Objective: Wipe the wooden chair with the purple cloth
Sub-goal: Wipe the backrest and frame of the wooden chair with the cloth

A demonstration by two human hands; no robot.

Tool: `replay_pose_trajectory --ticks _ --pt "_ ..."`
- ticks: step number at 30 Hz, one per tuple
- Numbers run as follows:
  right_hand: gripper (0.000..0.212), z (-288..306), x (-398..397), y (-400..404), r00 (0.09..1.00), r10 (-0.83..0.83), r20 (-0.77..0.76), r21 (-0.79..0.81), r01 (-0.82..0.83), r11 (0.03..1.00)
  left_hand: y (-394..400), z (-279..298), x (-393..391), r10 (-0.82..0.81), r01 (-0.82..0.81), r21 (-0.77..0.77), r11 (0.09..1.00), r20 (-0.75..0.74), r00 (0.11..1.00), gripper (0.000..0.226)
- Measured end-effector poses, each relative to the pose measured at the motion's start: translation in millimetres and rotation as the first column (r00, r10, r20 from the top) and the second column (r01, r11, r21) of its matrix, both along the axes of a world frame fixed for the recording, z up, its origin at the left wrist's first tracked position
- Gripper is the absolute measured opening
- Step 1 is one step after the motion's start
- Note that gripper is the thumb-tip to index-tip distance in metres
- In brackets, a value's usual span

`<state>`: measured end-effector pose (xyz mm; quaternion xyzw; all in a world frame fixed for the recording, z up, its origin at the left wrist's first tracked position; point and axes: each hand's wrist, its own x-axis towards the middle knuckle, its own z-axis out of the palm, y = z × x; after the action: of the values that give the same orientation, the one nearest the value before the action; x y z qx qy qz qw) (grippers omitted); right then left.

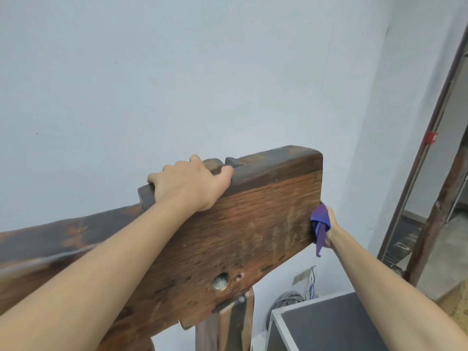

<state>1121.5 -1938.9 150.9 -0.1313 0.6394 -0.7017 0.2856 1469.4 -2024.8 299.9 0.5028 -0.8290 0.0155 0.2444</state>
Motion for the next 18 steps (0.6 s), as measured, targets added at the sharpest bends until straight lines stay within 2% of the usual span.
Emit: replay_pose_trajectory --ticks 2,3,7,10,13,16,18 --pt "0.045 -10 13 11 0.981 -0.053 0.188 -0.1 0.073 0.992 -1 0 -1 0.003 -0.003 0.006 1.0 -0.002 1.0 0.072" --pt "0.044 -7 21 11 0.971 -0.09 0.223 -0.133 0.122 0.984 -1 0 -1 0.005 -0.005 0.009 1.0 -0.002 1.0 0.072" --pt "0.037 -26 57 11 0.919 -0.374 0.121 -0.095 0.386 0.918 1 2 0 0.014 -0.014 0.029 0.999 -0.002 1.0 0.072" --pt "0.04 -24 103 8 0.878 -0.476 -0.053 -0.084 0.471 0.878 3 2 -1 0.02 -0.02 0.032 0.999 -0.007 1.0 0.072" --pt "0.048 -24 176 -10 0.835 -0.507 -0.215 -0.172 0.479 0.861 5 3 -1 0.018 -0.018 0.027 0.999 -0.03 0.999 0.067" --pt "0.051 -29 276 -17 0.813 -0.459 -0.358 -0.286 0.372 0.883 10 1 2 0.0 -0.001 -0.009 1.0 -0.059 0.998 0.06" --pt "0.055 -42 338 -14 0.769 -0.364 -0.526 -0.299 0.234 0.925 13 0 4 -0.008 0.005 -0.084 0.996 -0.035 0.999 0.06"
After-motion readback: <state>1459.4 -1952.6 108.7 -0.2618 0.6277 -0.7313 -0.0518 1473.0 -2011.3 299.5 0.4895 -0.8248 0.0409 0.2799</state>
